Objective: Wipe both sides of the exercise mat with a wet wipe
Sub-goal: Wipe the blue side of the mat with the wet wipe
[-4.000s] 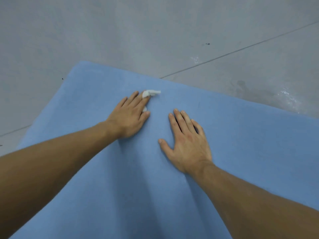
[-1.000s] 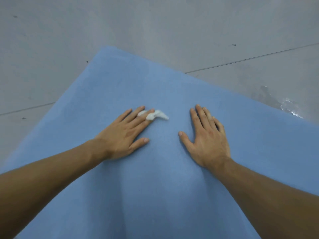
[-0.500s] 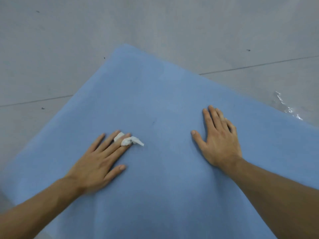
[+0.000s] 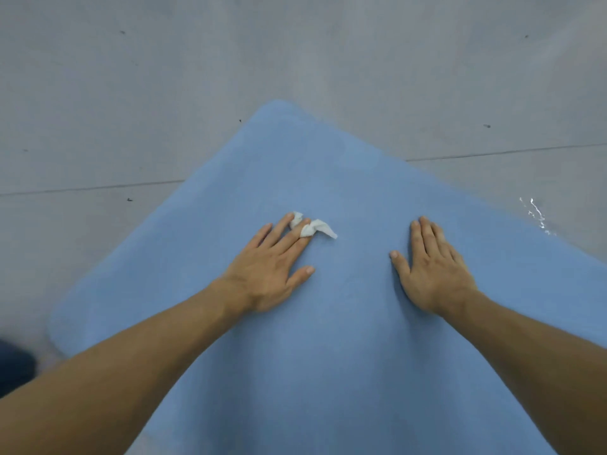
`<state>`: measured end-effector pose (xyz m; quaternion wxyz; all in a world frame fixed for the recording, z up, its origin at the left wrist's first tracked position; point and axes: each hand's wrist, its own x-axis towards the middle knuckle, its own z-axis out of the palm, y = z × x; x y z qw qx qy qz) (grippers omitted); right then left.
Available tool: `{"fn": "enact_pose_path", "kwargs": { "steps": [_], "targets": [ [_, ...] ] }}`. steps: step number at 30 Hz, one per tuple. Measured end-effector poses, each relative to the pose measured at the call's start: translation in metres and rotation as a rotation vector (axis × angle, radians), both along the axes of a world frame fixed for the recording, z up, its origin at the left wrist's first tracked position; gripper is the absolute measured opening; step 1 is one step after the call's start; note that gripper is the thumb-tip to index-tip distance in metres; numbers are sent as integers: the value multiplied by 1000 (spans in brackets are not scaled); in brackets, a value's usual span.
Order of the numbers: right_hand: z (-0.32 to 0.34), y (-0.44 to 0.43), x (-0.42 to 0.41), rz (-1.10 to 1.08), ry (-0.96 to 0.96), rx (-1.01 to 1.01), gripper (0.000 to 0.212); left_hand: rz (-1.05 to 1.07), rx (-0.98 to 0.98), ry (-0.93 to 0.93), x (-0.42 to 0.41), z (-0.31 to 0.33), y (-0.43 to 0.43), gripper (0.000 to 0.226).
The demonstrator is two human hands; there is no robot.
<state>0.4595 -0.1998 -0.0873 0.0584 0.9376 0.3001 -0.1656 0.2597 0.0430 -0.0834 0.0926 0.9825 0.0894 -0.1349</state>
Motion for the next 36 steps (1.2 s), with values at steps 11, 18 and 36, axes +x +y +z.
{"fn": "enact_pose_path", "kwargs": {
  "steps": [11,18,36],
  "targets": [
    [6,76,-123,120,87,257,79,-6,24,-103,-160,-11,-31,69],
    [-9,112,-204,364,82,314,75,462,47,-32,-168,-10,54,81],
    [-23,98,-213,361,-37,337,75,698,1,-54,-189,-12,28,84]
  ]
}}
